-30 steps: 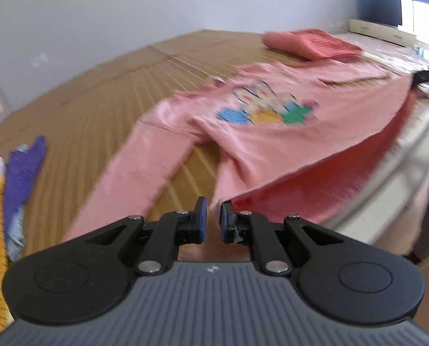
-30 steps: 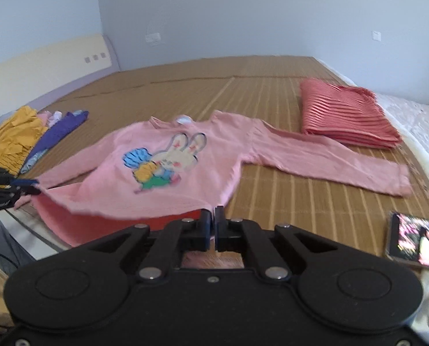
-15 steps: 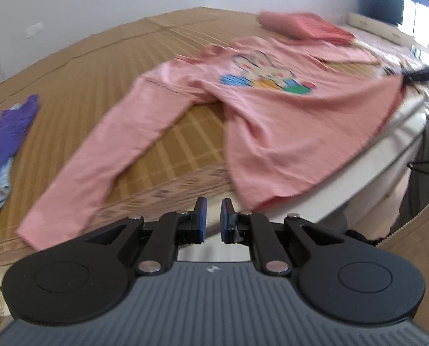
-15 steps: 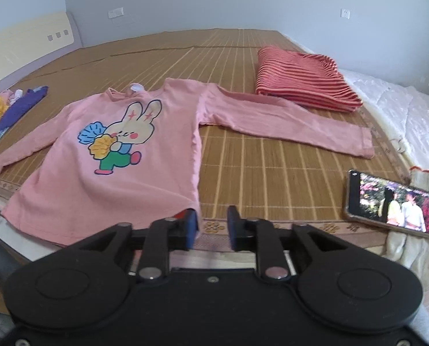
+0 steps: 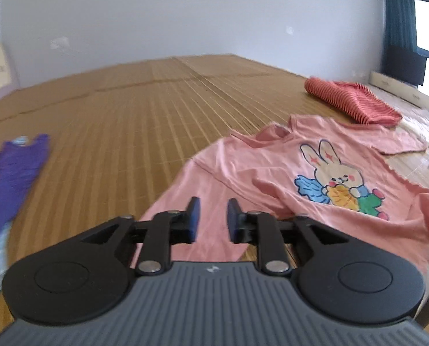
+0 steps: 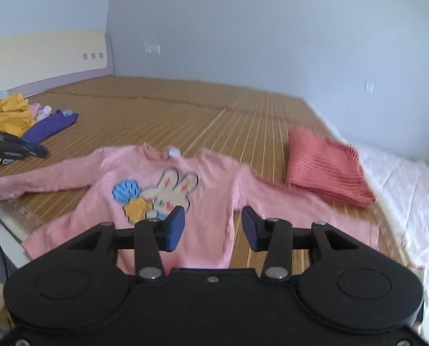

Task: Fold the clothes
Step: 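Release the hem with the left tool and move both tools toward the sleeve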

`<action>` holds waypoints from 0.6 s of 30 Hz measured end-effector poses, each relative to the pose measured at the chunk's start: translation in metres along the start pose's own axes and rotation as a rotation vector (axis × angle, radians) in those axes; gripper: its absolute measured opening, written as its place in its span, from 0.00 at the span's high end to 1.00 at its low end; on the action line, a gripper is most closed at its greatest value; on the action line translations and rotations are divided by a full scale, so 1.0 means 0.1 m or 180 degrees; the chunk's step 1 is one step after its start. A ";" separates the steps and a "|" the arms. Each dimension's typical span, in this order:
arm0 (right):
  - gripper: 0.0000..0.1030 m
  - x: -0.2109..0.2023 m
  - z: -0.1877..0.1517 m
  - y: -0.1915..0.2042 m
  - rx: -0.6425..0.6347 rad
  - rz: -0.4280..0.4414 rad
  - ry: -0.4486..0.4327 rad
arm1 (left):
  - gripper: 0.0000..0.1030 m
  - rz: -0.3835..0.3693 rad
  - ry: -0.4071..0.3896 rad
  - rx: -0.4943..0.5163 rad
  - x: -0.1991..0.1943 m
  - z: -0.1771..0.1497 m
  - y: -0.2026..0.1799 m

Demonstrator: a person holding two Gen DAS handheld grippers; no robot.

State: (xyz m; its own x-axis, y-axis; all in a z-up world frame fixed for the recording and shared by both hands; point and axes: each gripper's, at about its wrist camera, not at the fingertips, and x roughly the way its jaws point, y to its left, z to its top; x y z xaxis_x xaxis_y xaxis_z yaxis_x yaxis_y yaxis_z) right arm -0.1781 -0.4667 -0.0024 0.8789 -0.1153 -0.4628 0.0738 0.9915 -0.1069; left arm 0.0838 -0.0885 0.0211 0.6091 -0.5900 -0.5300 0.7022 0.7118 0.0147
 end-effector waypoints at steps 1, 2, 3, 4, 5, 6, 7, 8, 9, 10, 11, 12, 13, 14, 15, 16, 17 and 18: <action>0.54 0.00 0.03 0.02 -0.0030 0.0020 -0.0016 | 0.75 -0.0015 0.0070 0.0004 0.14 0.02 -0.02; 0.52 0.02 0.05 0.05 -0.0031 0.0082 -0.0023 | 0.75 -0.0038 0.0114 0.0057 0.27 0.04 -0.03; 0.52 0.09 0.05 0.11 -0.0034 0.0233 0.0015 | 0.75 -0.0078 0.0149 0.0107 0.36 0.04 -0.04; 0.52 0.16 0.05 0.18 -0.0037 0.0383 0.0053 | 0.75 -0.0116 0.0186 0.0155 0.46 0.05 -0.04; 0.52 0.24 0.05 0.26 -0.0051 0.0549 0.0098 | 0.75 -0.0115 0.0272 0.0136 0.56 0.04 -0.02; 0.52 0.36 0.03 0.39 -0.0113 0.0774 0.0170 | 0.75 -0.0141 0.0301 0.0122 0.61 0.00 -0.02; 0.52 0.49 0.00 0.53 -0.0176 0.1000 0.0241 | 0.75 -0.0169 0.0331 0.0107 0.67 -0.03 -0.02; 0.53 0.64 -0.02 0.69 -0.0240 0.1228 0.0305 | 0.75 -0.0227 0.0361 0.0094 0.70 -0.06 -0.01; 0.54 0.79 -0.04 0.82 -0.0293 0.1422 0.0344 | 0.75 -0.0216 0.0331 0.0120 0.71 -0.09 -0.01; 0.55 0.95 -0.05 0.96 -0.0330 0.1573 0.0394 | 0.75 -0.0201 0.0302 0.0147 0.71 -0.12 -0.01; 0.56 1.10 -0.07 1.10 -0.0368 0.1724 0.0445 | 0.75 -0.0125 0.0281 0.0200 0.72 -0.12 -0.02; 0.57 1.24 -0.08 1.22 -0.0400 0.1864 0.0492 | 0.75 -0.0050 0.0259 0.0253 0.73 -0.13 -0.03; 0.57 1.38 -0.09 1.33 -0.0411 0.1960 0.0535 | 0.74 -0.0011 0.0223 0.0312 0.74 -0.16 -0.01; 0.59 1.52 -0.11 1.42 -0.0431 0.2043 0.0592 | 0.73 0.0027 0.0188 0.0369 0.75 -0.18 0.00; 0.59 1.61 -0.14 1.48 -0.0442 0.2080 0.0610 | 0.72 0.0033 0.0143 0.0338 0.76 -0.20 0.04; 0.59 1.67 -0.16 1.51 -0.0448 0.2083 0.0621 | 0.71 0.0039 0.0100 0.0308 0.77 -0.22 0.09; 0.59 1.72 -0.18 1.52 -0.0460 0.2066 0.0646 | 0.71 0.0051 0.0085 0.0303 0.78 -0.21 0.10; 0.59 1.77 -0.20 1.54 -0.0472 0.2049 0.0671 | 0.71 0.0062 0.0069 0.0298 0.80 -0.21 0.12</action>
State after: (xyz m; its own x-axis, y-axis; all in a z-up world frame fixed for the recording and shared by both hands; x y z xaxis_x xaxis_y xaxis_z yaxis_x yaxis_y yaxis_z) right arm -0.0204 -0.3358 -0.1190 0.6146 0.4693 -0.6341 -0.5102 0.8495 0.1342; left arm 0.1331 -0.1188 -0.0389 0.6156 -0.5671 -0.5472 0.7222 0.6838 0.1039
